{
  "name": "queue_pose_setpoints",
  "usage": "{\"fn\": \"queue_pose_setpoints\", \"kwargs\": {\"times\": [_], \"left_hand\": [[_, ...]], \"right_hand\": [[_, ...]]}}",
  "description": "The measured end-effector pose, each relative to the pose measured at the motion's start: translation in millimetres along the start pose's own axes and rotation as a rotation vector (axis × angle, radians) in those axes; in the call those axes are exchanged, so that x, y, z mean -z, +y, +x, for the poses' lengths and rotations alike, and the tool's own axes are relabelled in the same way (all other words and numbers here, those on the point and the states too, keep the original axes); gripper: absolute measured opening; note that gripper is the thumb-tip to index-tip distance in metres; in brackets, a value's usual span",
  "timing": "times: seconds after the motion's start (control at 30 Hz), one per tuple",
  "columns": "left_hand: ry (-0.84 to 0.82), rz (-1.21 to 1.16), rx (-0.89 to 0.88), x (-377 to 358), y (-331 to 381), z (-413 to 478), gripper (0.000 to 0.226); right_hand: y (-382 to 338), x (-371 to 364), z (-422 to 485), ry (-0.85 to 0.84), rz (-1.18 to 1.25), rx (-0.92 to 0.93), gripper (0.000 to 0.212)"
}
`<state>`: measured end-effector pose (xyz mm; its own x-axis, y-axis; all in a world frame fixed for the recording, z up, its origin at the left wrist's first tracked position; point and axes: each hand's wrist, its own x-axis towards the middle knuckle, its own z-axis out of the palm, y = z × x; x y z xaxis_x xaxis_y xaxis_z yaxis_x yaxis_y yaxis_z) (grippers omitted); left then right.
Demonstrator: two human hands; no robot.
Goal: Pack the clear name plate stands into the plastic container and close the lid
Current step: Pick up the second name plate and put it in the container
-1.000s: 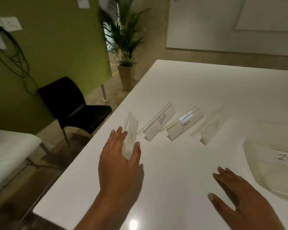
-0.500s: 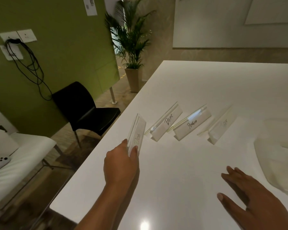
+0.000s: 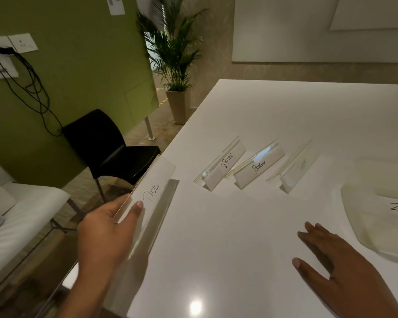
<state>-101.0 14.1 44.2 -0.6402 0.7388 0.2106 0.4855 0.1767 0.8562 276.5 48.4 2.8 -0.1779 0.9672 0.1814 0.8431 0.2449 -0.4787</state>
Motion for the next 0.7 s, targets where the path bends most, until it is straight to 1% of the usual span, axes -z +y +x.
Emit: {"fn": "queue_pose_setpoints", "kwargs": {"times": [0.1, 0.2, 0.27, 0.37, 0.4, 0.47, 0.53, 0.6, 0.7], "left_hand": [[-0.071, -0.097, 0.007, 18, -2, -5, 0.021], [-0.115, -0.181, -0.016, 34, 2, -10, 0.021], [-0.16, -0.257, -0.024, 42, -1, -10, 0.027], [-0.28, -0.328, -0.03, 45, -4, -9, 0.036], [-0.328, -0.34, -0.034, 44, -3, -9, 0.037], [-0.453, -0.352, -0.054, 36, 4, -8, 0.036], [-0.596, -0.367, -0.09, 25, 11, -9, 0.037], [-0.697, -0.383, -0.107, 11, 21, -11, 0.042], [-0.797, -0.376, -0.167, -11, 38, -15, 0.042]], "right_hand": [[-3, 1, -1, -0.012, 0.001, 0.004, 0.053], [-5, 3, -2, -0.016, -0.007, 0.009, 0.053], [-5, 4, -2, -0.014, -0.002, 0.001, 0.052], [-5, 5, -2, -0.024, 0.059, 0.014, 0.046], [-6, 7, -1, -0.025, 0.14, 0.001, 0.043], [-8, 13, 0, -0.011, 0.444, -0.077, 0.039], [-6, 20, 1, -0.041, 0.724, -0.152, 0.04], [-4, 26, 1, -0.07, 0.863, -0.143, 0.049], [-1, 27, 1, -0.084, 1.06, -0.155, 0.057]]}}
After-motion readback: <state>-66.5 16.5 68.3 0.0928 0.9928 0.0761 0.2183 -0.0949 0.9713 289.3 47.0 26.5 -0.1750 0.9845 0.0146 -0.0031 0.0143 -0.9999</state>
